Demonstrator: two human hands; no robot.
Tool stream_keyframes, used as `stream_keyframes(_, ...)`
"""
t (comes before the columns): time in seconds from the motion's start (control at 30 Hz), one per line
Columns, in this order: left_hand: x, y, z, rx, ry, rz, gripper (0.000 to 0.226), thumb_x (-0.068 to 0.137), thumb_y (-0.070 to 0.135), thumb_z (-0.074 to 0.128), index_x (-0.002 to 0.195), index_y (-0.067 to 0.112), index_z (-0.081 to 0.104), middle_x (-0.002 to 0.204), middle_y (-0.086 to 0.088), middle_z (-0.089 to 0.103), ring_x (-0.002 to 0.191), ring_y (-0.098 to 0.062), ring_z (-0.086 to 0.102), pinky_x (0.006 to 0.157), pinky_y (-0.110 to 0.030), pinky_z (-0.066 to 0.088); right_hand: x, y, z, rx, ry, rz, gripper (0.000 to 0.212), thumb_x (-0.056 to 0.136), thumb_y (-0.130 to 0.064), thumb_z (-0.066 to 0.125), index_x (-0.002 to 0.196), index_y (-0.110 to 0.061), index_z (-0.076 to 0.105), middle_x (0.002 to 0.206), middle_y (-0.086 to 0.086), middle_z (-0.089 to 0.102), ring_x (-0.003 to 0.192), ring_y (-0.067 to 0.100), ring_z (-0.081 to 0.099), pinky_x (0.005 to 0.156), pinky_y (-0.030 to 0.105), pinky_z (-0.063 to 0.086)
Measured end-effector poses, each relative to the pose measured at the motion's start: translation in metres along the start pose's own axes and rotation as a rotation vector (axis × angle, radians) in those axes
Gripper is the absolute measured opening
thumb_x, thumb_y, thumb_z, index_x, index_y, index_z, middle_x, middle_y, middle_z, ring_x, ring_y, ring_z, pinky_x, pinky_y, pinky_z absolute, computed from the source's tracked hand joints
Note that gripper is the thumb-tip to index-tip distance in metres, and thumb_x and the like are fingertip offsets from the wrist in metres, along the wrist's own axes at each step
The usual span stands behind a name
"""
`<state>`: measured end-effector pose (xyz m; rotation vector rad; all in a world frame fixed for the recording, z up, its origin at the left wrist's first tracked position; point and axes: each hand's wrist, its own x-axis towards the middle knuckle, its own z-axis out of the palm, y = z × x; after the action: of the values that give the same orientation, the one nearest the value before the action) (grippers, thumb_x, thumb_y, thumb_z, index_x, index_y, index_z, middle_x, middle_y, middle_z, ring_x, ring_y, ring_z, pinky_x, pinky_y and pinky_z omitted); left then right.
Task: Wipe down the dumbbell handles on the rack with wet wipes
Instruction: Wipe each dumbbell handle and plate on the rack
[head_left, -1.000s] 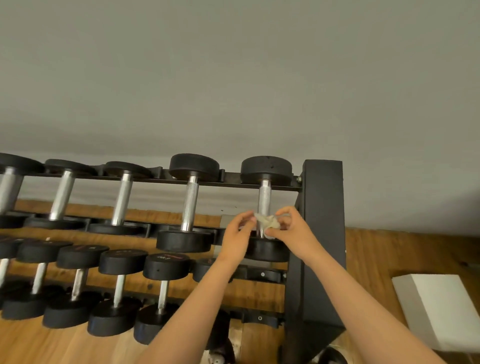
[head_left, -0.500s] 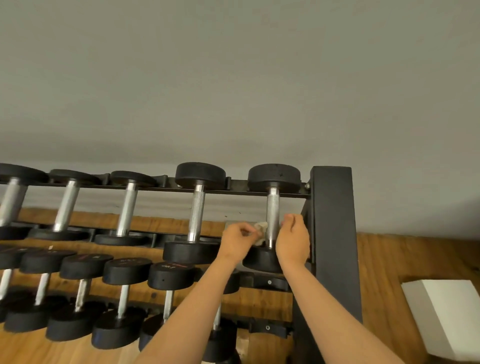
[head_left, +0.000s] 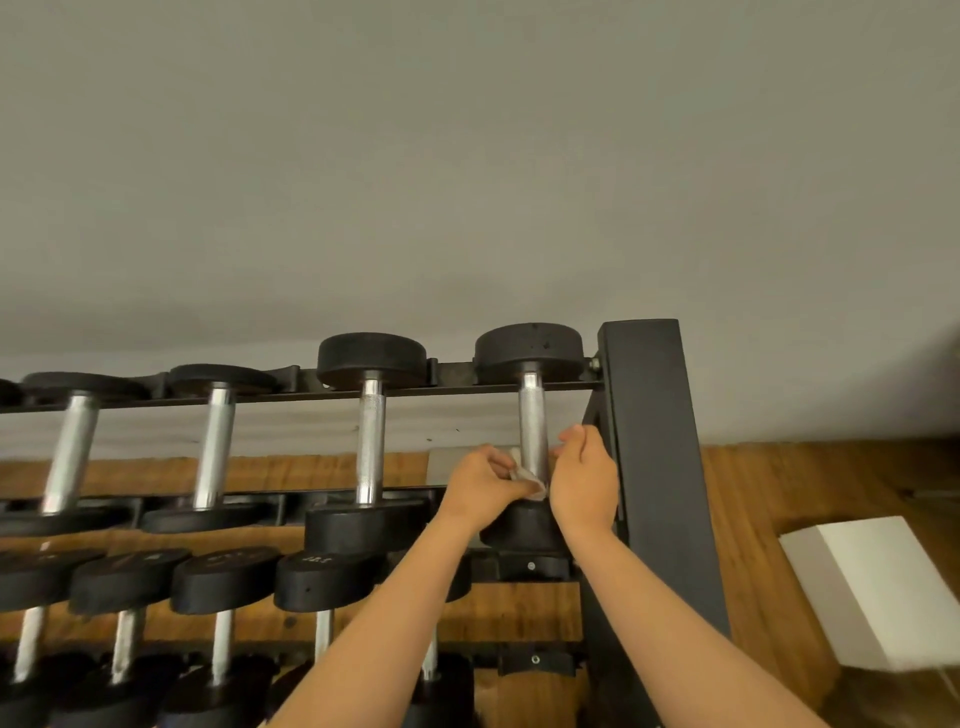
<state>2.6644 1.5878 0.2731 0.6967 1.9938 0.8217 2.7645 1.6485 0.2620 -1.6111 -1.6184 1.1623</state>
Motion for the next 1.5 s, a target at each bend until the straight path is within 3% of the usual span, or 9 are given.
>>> stream_keyframes(0.17, 0.005, 0.009, -0.003, 0.031, -0.150, -0.053, 0.020, 0.082, 0.017, 0.076, 0.081, 0.024, 0.058, 0.088, 0.003, 0.063, 0.093, -0.015, 0.060, 0.094, -0.034, 0.049, -0.001, -0.003, -0.003, 0.012, -0.017, -0.011, 0.032, 0.106, -0.032, 0.031, 0.087, -0.018, 0.054, 0.084, 0.006, 0.063, 0.072, 0.012, 0.055, 0.060, 0.023, 0.041)
stream_keyframes(0.3, 0.006, -0.005, -0.005, -0.039, -0.036, -0.048, 0.019, 0.076, 0.018, 0.083, 0.087, 0.018, 0.068, 0.092, 0.000, 0.071, 0.095, -0.016, 0.066, 0.097, -0.039, 0.052, -0.001, -0.001, -0.001, 0.011, -0.017, -0.018, 0.034, 0.106, -0.033, 0.031, 0.086, -0.017, 0.056, 0.083, 0.007, 0.064, 0.075, 0.016, 0.059, 0.065, 0.031, 0.045)
stream_keyframes(0.5, 0.009, 0.005, -0.001, -0.119, -0.074, -0.049, 0.018, 0.080, 0.021, 0.080, 0.089, 0.019, 0.064, 0.094, 0.001, 0.069, 0.087, -0.006, 0.061, 0.075, -0.017, 0.045, 0.000, -0.002, -0.002, 0.005, -0.029, -0.028, 0.034, 0.106, -0.032, 0.032, 0.085, -0.017, 0.055, 0.083, 0.007, 0.064, 0.075, 0.018, 0.060, 0.064, 0.031, 0.045)
stream_keyframes(0.63, 0.007, 0.001, 0.002, -0.117, 0.010, 0.001, 0.020, 0.078, 0.022, 0.081, 0.086, 0.006, 0.073, 0.090, -0.009, 0.074, 0.087, -0.015, 0.067, 0.080, -0.023, 0.049, 0.001, -0.001, -0.002, 0.017, -0.018, -0.024, 0.034, 0.105, -0.032, 0.032, 0.086, -0.018, 0.056, 0.083, 0.007, 0.064, 0.077, 0.018, 0.060, 0.067, 0.033, 0.047)
stream_keyframes(0.73, 0.010, 0.002, 0.005, -0.170, 0.032, 0.008, 0.015, 0.080, 0.023, 0.079, 0.085, 0.012, 0.072, 0.083, 0.000, 0.071, 0.081, -0.007, 0.065, 0.071, -0.013, 0.045, 0.001, -0.002, -0.002, 0.011, -0.015, -0.030, 0.034, 0.105, -0.033, 0.033, 0.086, -0.018, 0.056, 0.083, 0.006, 0.064, 0.076, 0.018, 0.061, 0.066, 0.032, 0.047)
stream_keyframes(0.83, 0.015, 0.010, 0.007, -0.247, -0.002, -0.030, 0.020, 0.079, 0.027, 0.080, 0.090, 0.012, 0.073, 0.086, -0.001, 0.071, 0.078, -0.009, 0.063, 0.075, -0.022, 0.052, 0.001, -0.002, -0.002, 0.011, -0.004, -0.025, 0.032, 0.105, -0.033, 0.033, 0.087, -0.018, 0.055, 0.083, 0.006, 0.063, 0.078, 0.019, 0.060, 0.070, 0.037, 0.049)
stream_keyframes(1.0, 0.014, 0.002, 0.010, -0.252, 0.119, -0.034, 0.020, 0.080, 0.020, 0.080, 0.092, 0.006, 0.071, 0.082, -0.004, 0.071, 0.076, -0.013, 0.065, 0.072, -0.024, 0.051, 0.002, 0.000, -0.001, 0.010, -0.003, -0.017, 0.034, 0.105, -0.034, 0.032, 0.089, -0.018, 0.057, 0.085, 0.006, 0.064, 0.079, 0.019, 0.060, 0.071, 0.037, 0.048)
stream_keyframes(1.3, 0.018, 0.027, 0.015, -0.325, 0.273, -0.071, 0.013, 0.081, 0.018, 0.079, 0.079, 0.021, 0.066, 0.081, 0.007, 0.066, 0.079, -0.006, 0.061, 0.089, -0.032, 0.054, 0.004, 0.001, 0.000, 0.005, 0.001, -0.018, 0.037, 0.105, -0.037, 0.033, 0.085, -0.016, 0.056, 0.077, 0.005, 0.060, 0.073, 0.019, 0.060, 0.069, 0.044, 0.053)
stream_keyframes(1.5, 0.031, 0.050, 0.024, -0.474, 0.409, -0.041, 0.019, 0.081, 0.016, 0.079, 0.096, 0.010, 0.069, 0.089, 0.003, 0.066, 0.080, -0.006, 0.059, 0.072, -0.013, 0.044, 0.003, 0.000, -0.001, -0.002, 0.005, -0.022, 0.037, 0.105, -0.037, 0.033, 0.087, -0.017, 0.057, 0.077, 0.003, 0.061, 0.073, 0.017, 0.060, 0.068, 0.041, 0.053)
